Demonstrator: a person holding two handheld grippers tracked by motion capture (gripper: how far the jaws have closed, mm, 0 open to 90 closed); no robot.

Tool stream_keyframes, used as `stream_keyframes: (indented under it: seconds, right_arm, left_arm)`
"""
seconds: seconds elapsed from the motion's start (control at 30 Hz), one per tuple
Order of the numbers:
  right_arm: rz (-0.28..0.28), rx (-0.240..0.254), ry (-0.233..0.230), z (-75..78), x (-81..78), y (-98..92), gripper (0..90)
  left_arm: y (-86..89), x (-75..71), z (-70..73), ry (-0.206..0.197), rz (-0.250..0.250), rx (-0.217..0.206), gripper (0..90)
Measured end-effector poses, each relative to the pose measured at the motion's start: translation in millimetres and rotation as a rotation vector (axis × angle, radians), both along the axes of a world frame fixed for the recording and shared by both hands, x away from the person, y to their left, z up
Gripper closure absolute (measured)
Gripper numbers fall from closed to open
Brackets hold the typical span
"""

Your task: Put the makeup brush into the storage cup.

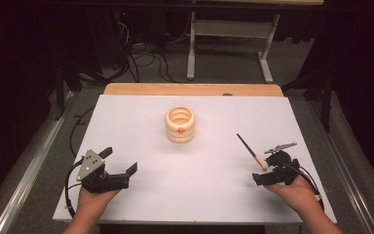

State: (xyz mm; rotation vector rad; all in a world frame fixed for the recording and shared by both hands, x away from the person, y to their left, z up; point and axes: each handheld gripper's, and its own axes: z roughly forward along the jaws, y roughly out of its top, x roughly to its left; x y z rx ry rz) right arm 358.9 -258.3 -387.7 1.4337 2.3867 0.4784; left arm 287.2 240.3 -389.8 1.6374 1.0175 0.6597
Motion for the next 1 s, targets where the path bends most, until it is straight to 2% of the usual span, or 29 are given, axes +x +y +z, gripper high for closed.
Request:
stream_keyframes:
  seconds: [0.33,0.53,0.77,0.9,1.0]
  right_arm:
    - [0.0,-0.036,0.055,7.2,10.0,-5.5,9.2]
    - [0.016,-0.04,0.09,13.2,19.4,-6.8,15.1]
    - [0.05,-0.068,0.132,18.3,29.3,-3.2,17.8]
    - [0.091,-0.084,0.145,20.3,35.5,1.9,23.8]
    - [0.099,-0.088,0.156,21.2,41.0,4.4,27.0]
  left_arm:
    - [-0.9,0.9,-0.7,0.005,-0.008,0.007,0.5]
    - [-1.3,0.7,-0.5,0.005,-0.01,0.008,0.5]
    - [-0.6,0.3,-0.3,0.004,-0.01,0.006,0.5]
    - [-0.6,0.2,-0.4,0.005,-0.012,0.004,0.5]
    - [-1.0,0.5,-0.6,0.008,-0.014,0.003,0.5]
